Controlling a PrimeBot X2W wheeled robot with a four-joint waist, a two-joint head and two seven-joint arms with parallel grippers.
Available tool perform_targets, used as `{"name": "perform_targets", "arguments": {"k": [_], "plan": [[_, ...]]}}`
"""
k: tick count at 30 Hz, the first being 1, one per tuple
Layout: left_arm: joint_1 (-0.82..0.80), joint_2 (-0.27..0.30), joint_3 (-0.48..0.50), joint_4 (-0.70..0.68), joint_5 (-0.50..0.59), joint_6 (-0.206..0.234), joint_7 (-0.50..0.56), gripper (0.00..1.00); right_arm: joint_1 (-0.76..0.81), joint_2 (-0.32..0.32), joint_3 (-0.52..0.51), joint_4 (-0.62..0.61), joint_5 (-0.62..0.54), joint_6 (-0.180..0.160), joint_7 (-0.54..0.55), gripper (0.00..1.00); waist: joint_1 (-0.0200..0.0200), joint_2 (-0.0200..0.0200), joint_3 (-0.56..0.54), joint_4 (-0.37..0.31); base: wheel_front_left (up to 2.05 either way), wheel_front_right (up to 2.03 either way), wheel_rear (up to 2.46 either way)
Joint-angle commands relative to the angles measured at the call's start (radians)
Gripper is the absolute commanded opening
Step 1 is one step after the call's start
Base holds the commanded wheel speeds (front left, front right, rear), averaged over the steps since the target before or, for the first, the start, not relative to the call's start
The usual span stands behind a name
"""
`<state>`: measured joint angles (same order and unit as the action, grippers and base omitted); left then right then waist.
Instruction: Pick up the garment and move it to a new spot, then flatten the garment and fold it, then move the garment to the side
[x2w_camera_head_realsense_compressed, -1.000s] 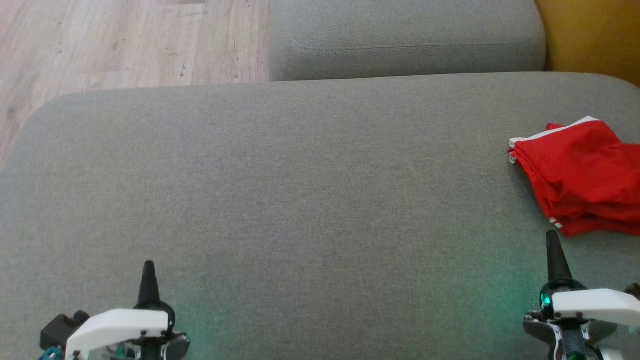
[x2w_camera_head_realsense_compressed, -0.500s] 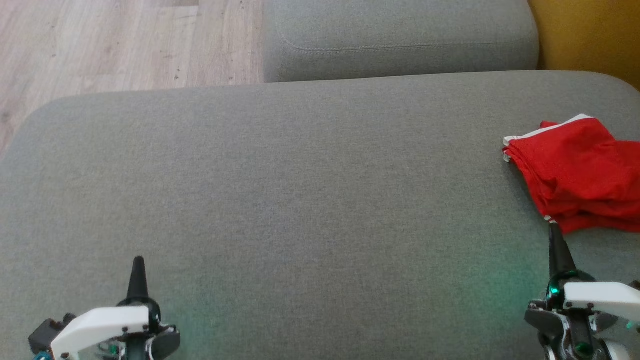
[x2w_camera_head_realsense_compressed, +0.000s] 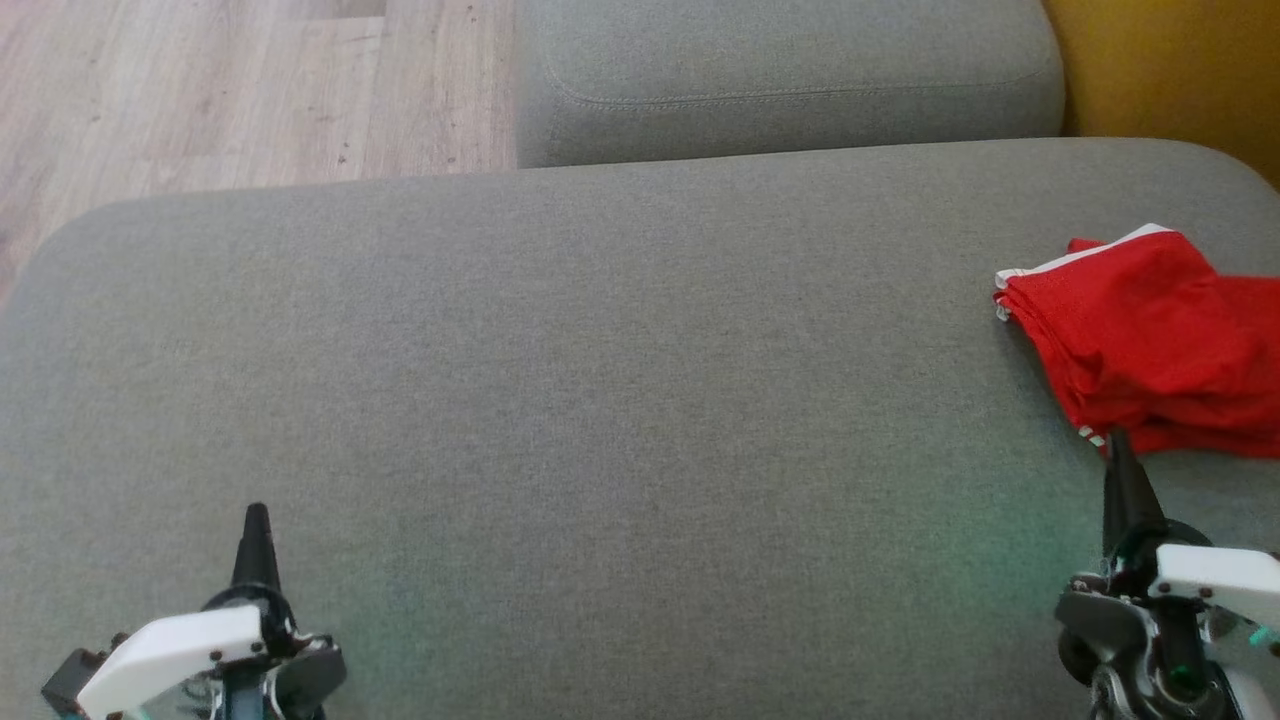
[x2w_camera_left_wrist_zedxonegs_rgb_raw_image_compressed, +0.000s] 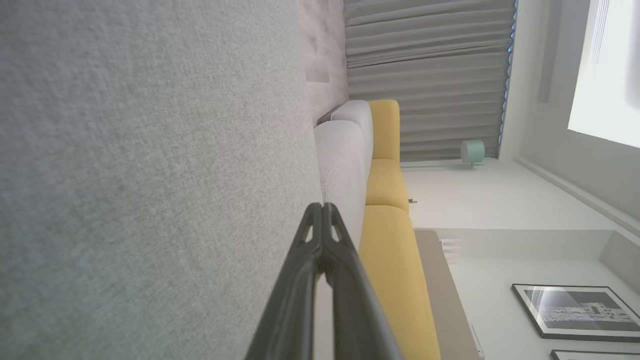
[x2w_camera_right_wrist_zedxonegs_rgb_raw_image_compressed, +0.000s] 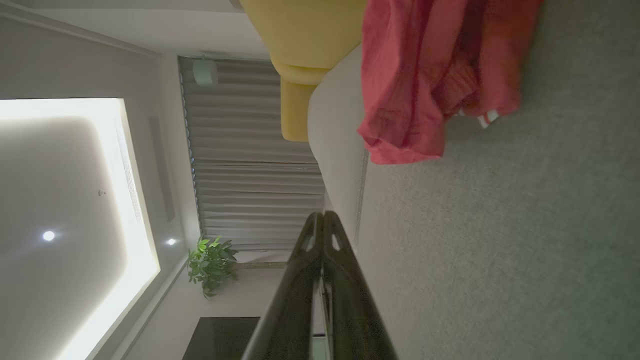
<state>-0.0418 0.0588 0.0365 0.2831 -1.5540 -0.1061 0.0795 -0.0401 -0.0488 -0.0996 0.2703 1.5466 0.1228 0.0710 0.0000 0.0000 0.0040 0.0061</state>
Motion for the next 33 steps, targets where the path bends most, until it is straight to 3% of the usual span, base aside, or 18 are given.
{"name": "perform_targets", "arguments": {"k": [1,6,33], "plan": [[-0.060,0.006,0.044,-0.036,-0.021,-0.013,0.011,0.00,-0.055,-0.022,0.018,-0.030,0.029,0.008,0.009,0.00,0.0000,0.0000,0.000,-0.001,0.00,0.00,0.00],[-0.065,0.000,0.066,-0.038,-0.064,-0.025,0.025,0.00,-0.065,-0.021,0.013,-0.027,0.085,0.008,0.020,0.00,0.0000,0.0000,-0.001,-0.006,0.00,0.00,0.00],[-0.066,-0.003,0.070,-0.038,-0.061,-0.025,0.028,0.00,-0.066,-0.016,0.005,-0.027,0.078,0.008,0.027,0.00,0.0000,0.0000,-0.001,-0.006,0.00,0.00,0.00]]}}
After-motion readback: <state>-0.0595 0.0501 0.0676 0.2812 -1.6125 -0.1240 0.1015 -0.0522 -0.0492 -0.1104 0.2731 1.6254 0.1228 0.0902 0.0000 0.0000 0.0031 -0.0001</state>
